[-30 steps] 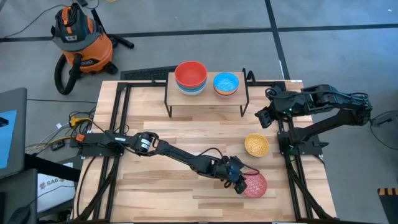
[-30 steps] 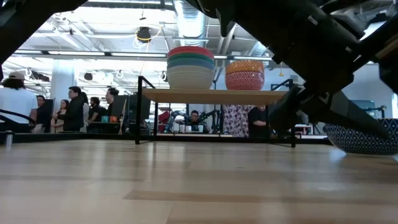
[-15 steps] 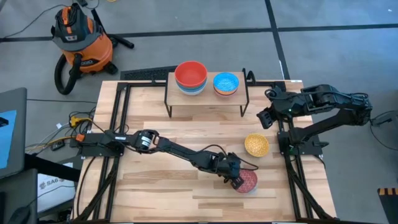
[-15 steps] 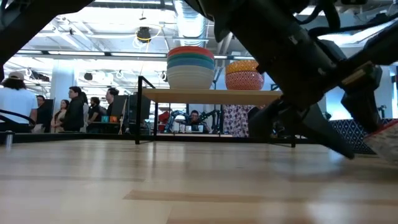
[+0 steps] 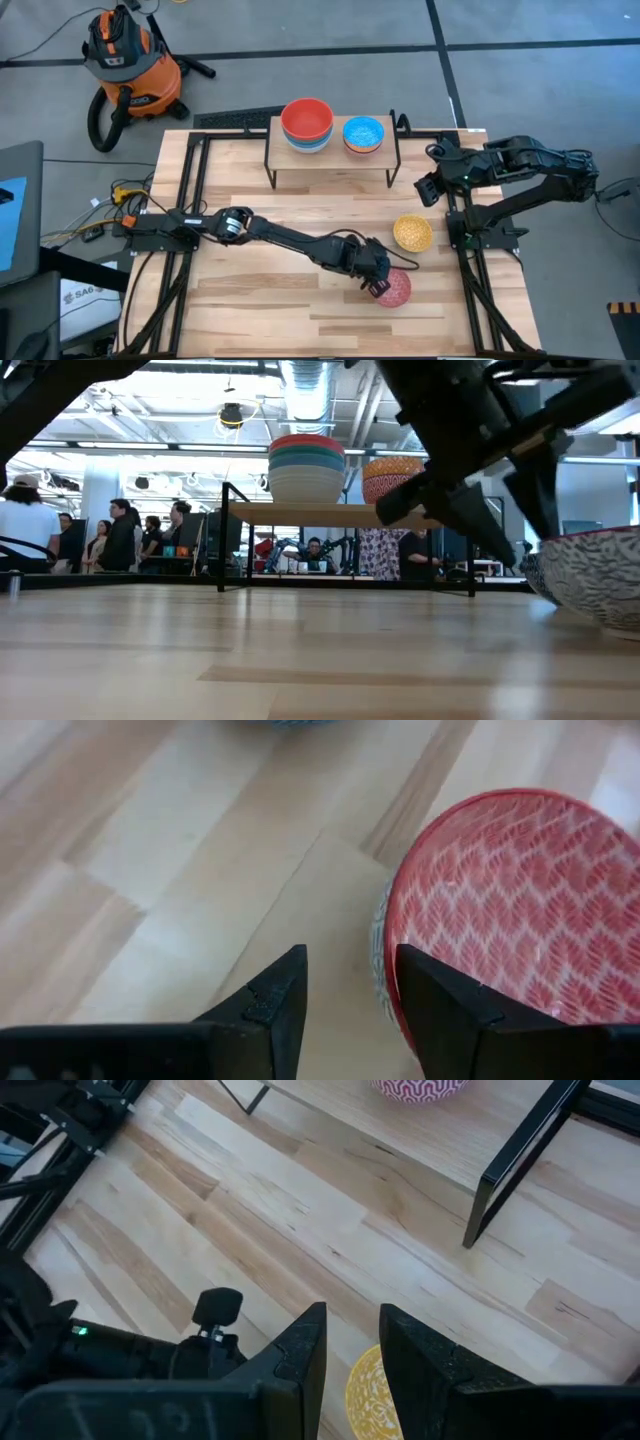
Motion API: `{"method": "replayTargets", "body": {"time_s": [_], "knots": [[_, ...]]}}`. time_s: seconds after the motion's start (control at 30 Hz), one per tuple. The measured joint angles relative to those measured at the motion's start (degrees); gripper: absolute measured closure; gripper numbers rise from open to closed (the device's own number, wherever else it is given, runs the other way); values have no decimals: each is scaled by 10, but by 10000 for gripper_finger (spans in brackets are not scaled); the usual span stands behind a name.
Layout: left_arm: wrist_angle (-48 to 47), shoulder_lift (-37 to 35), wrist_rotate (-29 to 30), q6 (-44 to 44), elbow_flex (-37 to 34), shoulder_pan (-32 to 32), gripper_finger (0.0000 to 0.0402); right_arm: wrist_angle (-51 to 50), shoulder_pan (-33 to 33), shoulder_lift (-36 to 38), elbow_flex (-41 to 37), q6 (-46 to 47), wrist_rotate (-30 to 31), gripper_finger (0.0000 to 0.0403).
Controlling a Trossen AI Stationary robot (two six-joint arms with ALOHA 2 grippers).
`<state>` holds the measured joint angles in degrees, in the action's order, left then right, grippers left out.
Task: Place and stack bowls onto a shelf
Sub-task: Stack the red bowl on top of the light blue patterned bowl on the shelf
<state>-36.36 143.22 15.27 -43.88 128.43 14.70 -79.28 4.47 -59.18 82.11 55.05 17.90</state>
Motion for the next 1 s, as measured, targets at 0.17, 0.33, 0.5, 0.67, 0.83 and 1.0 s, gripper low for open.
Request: {"method": "replayTargets", "body": {"time_s": [0.17, 0.33, 0.5, 0.67, 0.83, 1.0], "knots": [[0, 0, 1, 1, 13, 0, 265, 0, 0, 0, 0, 0, 1, 282], [-2, 0, 7, 8, 16, 0, 265, 0, 0, 0, 0, 0, 1, 282], [-33, 0, 22, 16, 16, -2, 265, 0, 0, 0, 0, 0, 1, 282], [-39, 0, 16, 45, 16, -2, 265, 0, 0, 0, 0, 0, 1, 282], [-38, 3, -18, 48, 16, -3, 265, 0, 0, 0, 0, 0, 1, 282], [-47, 4, -21, 42, -3, -2, 265, 5, 0, 0, 0, 5, 1, 282]]}}
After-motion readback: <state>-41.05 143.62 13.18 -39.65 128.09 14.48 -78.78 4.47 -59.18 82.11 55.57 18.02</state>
